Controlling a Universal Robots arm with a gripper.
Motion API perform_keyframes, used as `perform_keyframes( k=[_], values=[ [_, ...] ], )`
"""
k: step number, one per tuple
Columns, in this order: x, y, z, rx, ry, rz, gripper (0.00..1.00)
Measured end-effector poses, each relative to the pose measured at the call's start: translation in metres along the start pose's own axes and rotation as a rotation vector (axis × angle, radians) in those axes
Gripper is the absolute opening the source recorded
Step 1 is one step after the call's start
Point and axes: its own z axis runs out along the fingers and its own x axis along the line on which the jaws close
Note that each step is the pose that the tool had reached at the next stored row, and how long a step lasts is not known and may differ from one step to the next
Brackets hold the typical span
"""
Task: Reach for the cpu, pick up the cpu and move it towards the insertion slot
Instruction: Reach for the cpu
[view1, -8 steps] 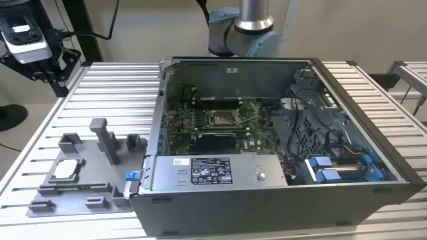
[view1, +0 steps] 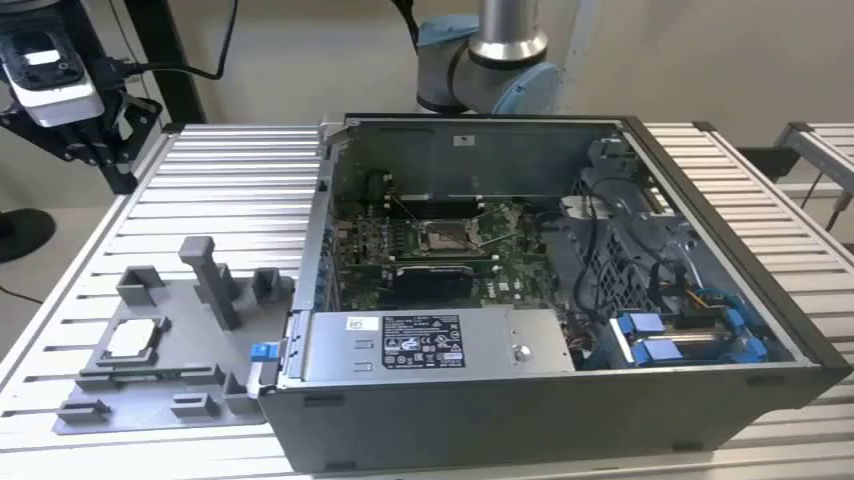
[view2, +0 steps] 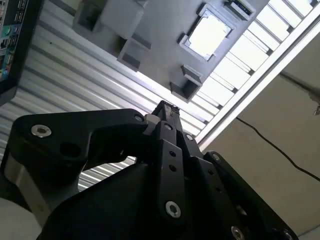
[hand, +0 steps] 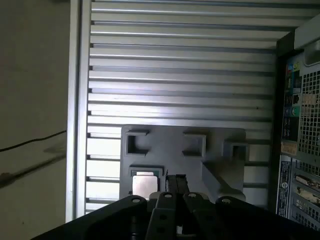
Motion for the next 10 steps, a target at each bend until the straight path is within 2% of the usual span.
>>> perform_keyframes(
  k=[6, 8, 10],
  values=[
    [0.001, -0.0003, -0.0001, 0.0001, 0.0002, 0.0, 0.0],
    [0.0035, -0.002, -0.0001, 0.0, 0.0, 0.0, 0.0],
    [0.0059, -0.0066, -0.0003, 0.0001, 0.0001, 0.0, 0.0]
  ],
)
